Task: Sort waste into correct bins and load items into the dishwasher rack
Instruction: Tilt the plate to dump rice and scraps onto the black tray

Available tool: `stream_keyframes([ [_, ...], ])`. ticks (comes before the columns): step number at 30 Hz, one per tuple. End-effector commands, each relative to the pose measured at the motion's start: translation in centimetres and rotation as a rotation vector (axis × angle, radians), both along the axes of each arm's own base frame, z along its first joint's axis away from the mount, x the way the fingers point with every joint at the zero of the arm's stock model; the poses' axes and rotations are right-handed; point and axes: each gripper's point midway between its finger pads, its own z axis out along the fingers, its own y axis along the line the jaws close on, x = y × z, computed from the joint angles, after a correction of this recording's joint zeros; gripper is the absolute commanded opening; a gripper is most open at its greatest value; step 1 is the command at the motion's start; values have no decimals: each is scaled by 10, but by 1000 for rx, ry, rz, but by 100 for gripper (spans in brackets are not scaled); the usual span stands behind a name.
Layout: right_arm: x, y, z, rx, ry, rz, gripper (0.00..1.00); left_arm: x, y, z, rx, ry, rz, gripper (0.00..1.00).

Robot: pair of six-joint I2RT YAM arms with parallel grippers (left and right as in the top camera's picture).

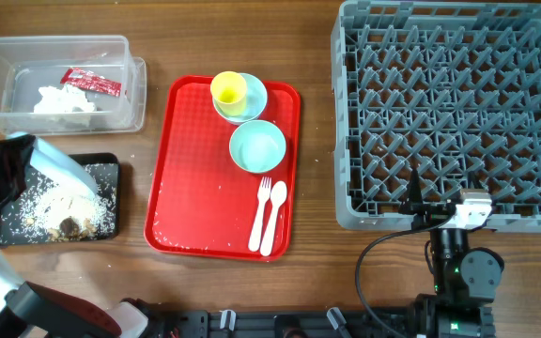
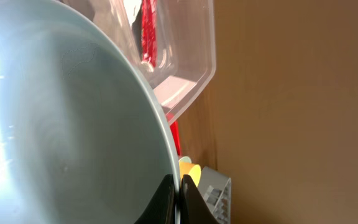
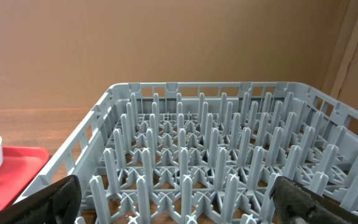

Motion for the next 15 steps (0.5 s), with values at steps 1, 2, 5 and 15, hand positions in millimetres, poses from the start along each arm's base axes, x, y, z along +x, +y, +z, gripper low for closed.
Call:
stream_keyframes([
  [1,0,-4,1,-14,-4,-18,100,-6,1,6,-24,-46,-16,4],
  [2,0,-4,1,-15,-4,-18,100,-9,13,-4,38,10,25,4],
  [5,0,-3,1,-15,-4,-18,100,-12,13,-4,30,7,20,4],
  [15,0,-3,1,-15,-4,-18,100,-1,7,33,-88,-210,-44,4],
])
